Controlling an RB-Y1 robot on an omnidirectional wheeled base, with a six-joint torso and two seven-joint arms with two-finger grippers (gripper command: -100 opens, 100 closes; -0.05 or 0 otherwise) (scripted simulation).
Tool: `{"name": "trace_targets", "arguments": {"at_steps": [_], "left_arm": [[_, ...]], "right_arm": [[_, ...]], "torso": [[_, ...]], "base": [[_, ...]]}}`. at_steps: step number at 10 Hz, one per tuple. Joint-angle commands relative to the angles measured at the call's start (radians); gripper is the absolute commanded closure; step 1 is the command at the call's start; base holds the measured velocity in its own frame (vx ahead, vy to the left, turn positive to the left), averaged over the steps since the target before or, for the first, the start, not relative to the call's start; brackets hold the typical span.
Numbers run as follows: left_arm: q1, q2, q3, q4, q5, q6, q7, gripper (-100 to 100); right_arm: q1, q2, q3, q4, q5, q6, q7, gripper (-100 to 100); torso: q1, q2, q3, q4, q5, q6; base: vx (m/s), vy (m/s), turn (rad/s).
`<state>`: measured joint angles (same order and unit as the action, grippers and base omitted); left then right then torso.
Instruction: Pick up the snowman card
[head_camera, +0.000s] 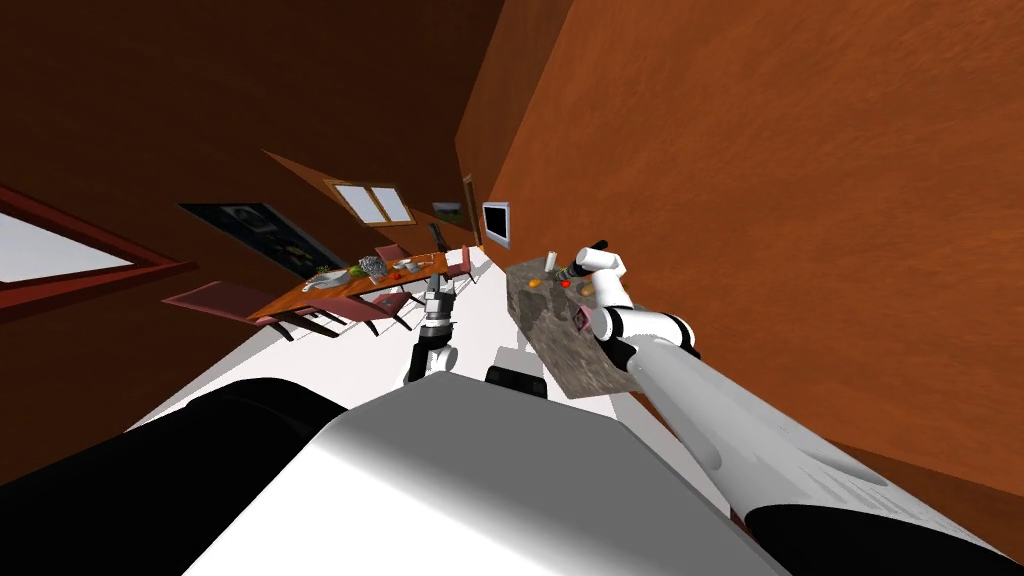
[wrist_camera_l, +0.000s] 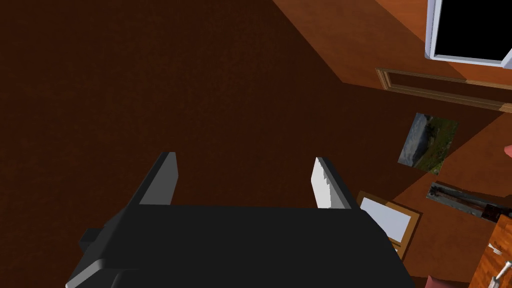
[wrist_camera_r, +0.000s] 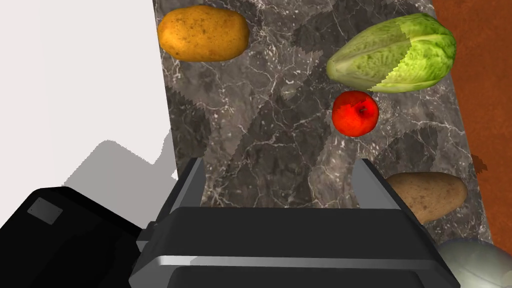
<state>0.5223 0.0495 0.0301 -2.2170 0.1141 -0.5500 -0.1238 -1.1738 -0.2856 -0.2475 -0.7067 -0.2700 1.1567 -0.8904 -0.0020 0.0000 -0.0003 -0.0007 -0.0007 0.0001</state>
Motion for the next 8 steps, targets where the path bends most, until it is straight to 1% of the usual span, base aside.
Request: {"name": "trace_targets", "arguments": {"at_steps": [1,2,3,4,6,7,8], "left_arm": [[0.0,0.0,0.0,0.0,0.0,0.0,0.0,0],[0.0,0.0,0.0,0.0,0.0,0.0,0.0,0],[0.0,0.0,0.0,0.0,0.0,0.0,0.0,0],[0.0,0.0,0.0,0.0,0.0,0.0,0.0,0],[0.0,0.0,0.0,0.0,0.0,0.0,0.0,0],[0.0,0.0,0.0,0.0,0.0,0.0,0.0,0],[0.0,0.0,0.0,0.0,0.0,0.0,0.0,0]], "right_arm": [[-0.05,-0.003,-0.008,0.05,-0.01,0.043,-0.018,-100],[-0.05,-0.003,-0.008,0.079,-0.01,0.043,-0.018,-100],[-0.05,-0.003,-0.008,0.087,-0.01,0.043,-0.018,-100],[-0.091,-0.004,-0.016,0.133,-0.019,0.085,-0.036,-100],[-0.091,-0.004,-0.016,0.154,-0.019,0.085,-0.036,-100],[-0.129,-0.005,-0.022,0.18,-0.028,0.124,-0.052,-100],[-0.129,-0.005,-0.022,0.188,-0.028,0.124,-0.052,-100]], "torso": [[0.0,0.0,0.0,0.0,0.0,0.0],[-0.001,0.0,0.0,0.0,0.0,0.001],[-0.001,0.0,0.0,0.0,0.0,0.0],[0.0,0.0,0.0,0.0,0.0,0.0],[-0.001,0.0,0.0,0.0,0.0,0.0],[0.0,0.0,0.0,0.0,0.0,0.0],[-0.001,0.0,0.0,0.0,0.0,0.001]], "base": [[0.007,-0.032,-0.18],[0.01,-0.025,-0.099],[0.005,-0.01,0.014],[0.011,-0.029,-0.145],[0.007,-0.021,-0.057],[0.004,-0.031,-0.171],[0.004,-0.031,-0.088]]}}
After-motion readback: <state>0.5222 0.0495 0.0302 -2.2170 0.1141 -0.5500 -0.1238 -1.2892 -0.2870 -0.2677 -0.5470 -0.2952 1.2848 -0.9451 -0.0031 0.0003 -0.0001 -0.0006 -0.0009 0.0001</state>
